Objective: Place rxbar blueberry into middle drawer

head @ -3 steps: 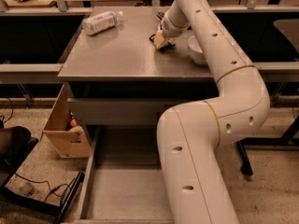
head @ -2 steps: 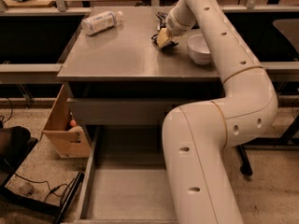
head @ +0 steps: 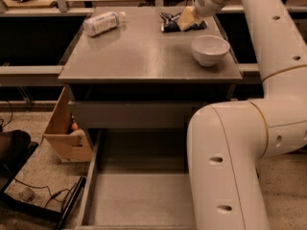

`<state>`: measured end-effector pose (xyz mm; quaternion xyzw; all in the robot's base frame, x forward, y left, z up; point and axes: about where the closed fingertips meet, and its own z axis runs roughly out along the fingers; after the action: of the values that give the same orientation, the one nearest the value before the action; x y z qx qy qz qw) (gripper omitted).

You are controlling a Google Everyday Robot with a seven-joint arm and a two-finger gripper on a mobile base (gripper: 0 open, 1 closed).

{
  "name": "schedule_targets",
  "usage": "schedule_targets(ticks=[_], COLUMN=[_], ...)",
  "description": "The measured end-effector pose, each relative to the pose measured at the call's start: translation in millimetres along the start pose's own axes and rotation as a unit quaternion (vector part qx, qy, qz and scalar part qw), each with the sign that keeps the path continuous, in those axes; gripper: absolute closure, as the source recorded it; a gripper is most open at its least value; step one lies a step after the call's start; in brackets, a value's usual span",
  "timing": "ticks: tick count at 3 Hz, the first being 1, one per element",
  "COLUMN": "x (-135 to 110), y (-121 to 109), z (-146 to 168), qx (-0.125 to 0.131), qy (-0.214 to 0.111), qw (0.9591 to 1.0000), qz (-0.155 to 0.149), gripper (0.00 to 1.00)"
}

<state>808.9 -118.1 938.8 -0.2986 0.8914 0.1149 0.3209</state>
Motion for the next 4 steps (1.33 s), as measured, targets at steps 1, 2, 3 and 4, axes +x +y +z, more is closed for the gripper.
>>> schedule_targets(ticks=[1,2,3,4], x=[0,13,13,28], y=[10,13,13,19], z=[-50,-108,-107,-104], qx=[0.009,0.03,0.03,0.023], qy=[0.012,0.033,0.033,0.07], qw=[0.9995,0.9986,0.9986,0.9972], qz=[-0.028,-0.027,-0.027,-0.014], gripper=[1.0,1.0,1.0,1.0])
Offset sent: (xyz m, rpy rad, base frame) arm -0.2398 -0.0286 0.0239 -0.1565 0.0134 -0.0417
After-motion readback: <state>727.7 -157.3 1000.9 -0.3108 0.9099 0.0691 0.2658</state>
